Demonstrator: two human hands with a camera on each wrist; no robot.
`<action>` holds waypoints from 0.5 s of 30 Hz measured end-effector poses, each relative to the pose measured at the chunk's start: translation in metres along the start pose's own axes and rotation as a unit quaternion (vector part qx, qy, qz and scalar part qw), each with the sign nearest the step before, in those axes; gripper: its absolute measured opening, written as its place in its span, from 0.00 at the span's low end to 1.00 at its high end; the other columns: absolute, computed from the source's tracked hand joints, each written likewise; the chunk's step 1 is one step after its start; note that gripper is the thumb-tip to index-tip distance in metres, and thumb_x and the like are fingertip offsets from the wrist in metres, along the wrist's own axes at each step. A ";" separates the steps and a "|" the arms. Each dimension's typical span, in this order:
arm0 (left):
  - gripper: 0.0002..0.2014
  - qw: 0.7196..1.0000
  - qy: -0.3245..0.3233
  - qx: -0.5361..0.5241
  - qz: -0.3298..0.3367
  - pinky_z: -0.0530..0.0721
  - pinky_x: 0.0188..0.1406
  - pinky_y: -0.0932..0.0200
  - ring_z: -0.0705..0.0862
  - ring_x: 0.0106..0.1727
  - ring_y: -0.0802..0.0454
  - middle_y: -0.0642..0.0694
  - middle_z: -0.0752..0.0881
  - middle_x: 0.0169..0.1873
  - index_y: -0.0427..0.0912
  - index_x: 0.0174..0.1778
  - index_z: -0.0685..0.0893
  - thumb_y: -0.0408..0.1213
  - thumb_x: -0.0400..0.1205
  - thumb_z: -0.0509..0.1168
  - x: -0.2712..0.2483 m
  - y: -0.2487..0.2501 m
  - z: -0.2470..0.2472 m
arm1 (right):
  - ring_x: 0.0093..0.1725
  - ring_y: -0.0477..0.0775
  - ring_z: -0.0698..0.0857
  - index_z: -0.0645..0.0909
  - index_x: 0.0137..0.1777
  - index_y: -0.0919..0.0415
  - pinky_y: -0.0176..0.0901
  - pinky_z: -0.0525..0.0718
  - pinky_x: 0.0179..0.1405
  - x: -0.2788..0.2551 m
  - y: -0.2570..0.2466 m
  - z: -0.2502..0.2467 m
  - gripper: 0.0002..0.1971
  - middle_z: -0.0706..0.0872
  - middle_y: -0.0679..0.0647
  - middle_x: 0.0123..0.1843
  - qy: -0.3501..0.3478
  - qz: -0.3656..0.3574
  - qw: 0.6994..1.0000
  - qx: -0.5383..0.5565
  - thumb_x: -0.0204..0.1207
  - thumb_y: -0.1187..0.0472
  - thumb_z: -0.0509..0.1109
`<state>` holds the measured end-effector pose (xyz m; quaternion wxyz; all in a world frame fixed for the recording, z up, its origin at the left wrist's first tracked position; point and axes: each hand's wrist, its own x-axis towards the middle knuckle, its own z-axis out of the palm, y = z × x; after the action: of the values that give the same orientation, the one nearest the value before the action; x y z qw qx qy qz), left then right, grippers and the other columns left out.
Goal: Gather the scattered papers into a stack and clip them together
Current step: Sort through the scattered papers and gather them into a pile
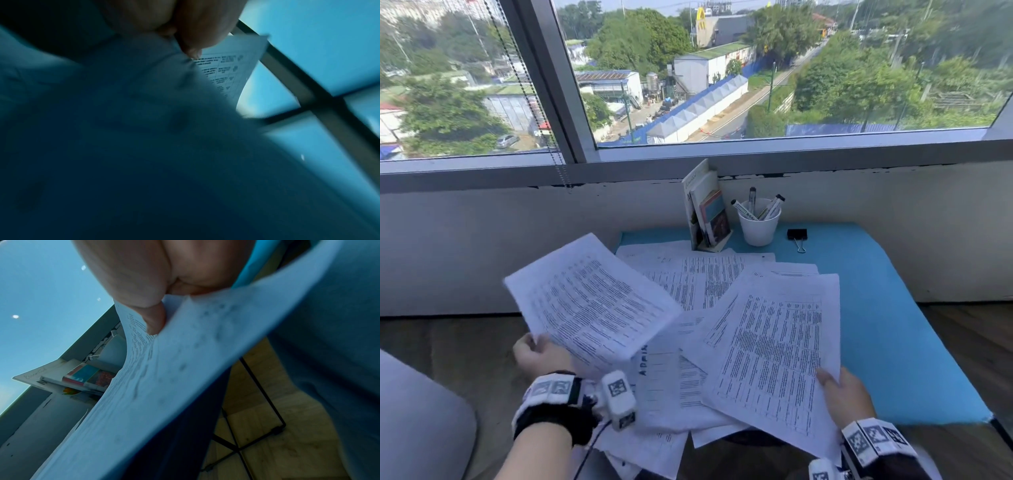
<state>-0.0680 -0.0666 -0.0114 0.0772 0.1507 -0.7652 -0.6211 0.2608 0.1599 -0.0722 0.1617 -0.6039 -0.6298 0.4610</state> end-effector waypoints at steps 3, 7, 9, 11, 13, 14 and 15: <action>0.16 0.988 -0.152 0.020 -0.009 0.77 0.55 0.52 0.82 0.57 0.39 0.31 0.82 0.63 0.35 0.68 0.76 0.37 0.85 0.59 0.005 0.000 0.014 | 0.48 0.57 0.78 0.81 0.60 0.67 0.49 0.77 0.57 0.000 -0.001 -0.001 0.15 0.86 0.63 0.55 -0.010 0.006 1.000 0.006 0.82 0.58 0.62; 0.14 0.890 -0.385 0.185 0.161 0.79 0.56 0.50 0.84 0.54 0.40 0.38 0.87 0.54 0.43 0.63 0.78 0.42 0.83 0.60 -0.050 0.001 0.040 | 0.49 0.57 0.81 0.82 0.59 0.62 0.45 0.77 0.53 0.001 -0.005 -0.003 0.12 0.86 0.60 0.52 -0.053 0.010 0.998 0.015 0.81 0.58 0.63; 0.11 0.837 -0.424 0.252 0.235 0.79 0.46 0.53 0.85 0.47 0.41 0.38 0.88 0.48 0.44 0.61 0.78 0.38 0.85 0.57 -0.084 -0.006 0.055 | 0.50 0.58 0.85 0.83 0.52 0.58 0.49 0.80 0.55 0.000 -0.007 -0.005 0.08 0.88 0.59 0.51 -0.082 0.010 0.996 0.030 0.79 0.58 0.66; 0.10 0.804 -0.438 0.299 0.271 0.83 0.38 0.49 0.86 0.39 0.39 0.37 0.88 0.42 0.47 0.59 0.77 0.35 0.85 0.55 -0.110 -0.012 0.069 | 0.49 0.58 0.87 0.85 0.52 0.62 0.57 0.83 0.57 0.000 -0.010 -0.008 0.11 0.91 0.57 0.50 -0.103 0.017 0.992 0.074 0.76 0.56 0.69; 0.10 0.776 -0.448 0.337 0.290 0.81 0.30 0.51 0.84 0.33 0.40 0.39 0.88 0.41 0.48 0.59 0.75 0.34 0.86 0.53 -0.125 -0.019 0.081 | 0.55 0.60 0.85 0.83 0.58 0.68 0.52 0.81 0.57 -0.003 -0.015 -0.013 0.18 0.87 0.56 0.56 -0.101 0.013 0.989 0.107 0.83 0.53 0.61; 0.09 0.758 -0.457 0.354 0.302 0.78 0.28 0.53 0.82 0.31 0.42 0.40 0.88 0.41 0.48 0.59 0.75 0.34 0.86 0.53 -0.133 -0.019 0.086 | 0.63 0.61 0.81 0.81 0.63 0.68 0.50 0.76 0.62 -0.004 -0.018 -0.017 0.25 0.82 0.56 0.61 -0.064 -0.004 0.992 0.104 0.84 0.48 0.55; 0.09 0.744 -0.463 0.366 0.314 0.77 0.28 0.53 0.80 0.30 0.44 0.40 0.88 0.42 0.48 0.59 0.74 0.34 0.87 0.52 -0.138 -0.020 0.089 | 0.69 0.61 0.76 0.79 0.66 0.66 0.49 0.70 0.69 -0.005 -0.021 -0.019 0.31 0.79 0.55 0.67 -0.021 -0.026 0.994 0.103 0.82 0.40 0.51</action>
<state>0.0380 0.0571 -0.0406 -0.1567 -0.3878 -0.8793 -0.2277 0.2636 0.1660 -0.0443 0.2216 -0.5578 -0.5974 0.5319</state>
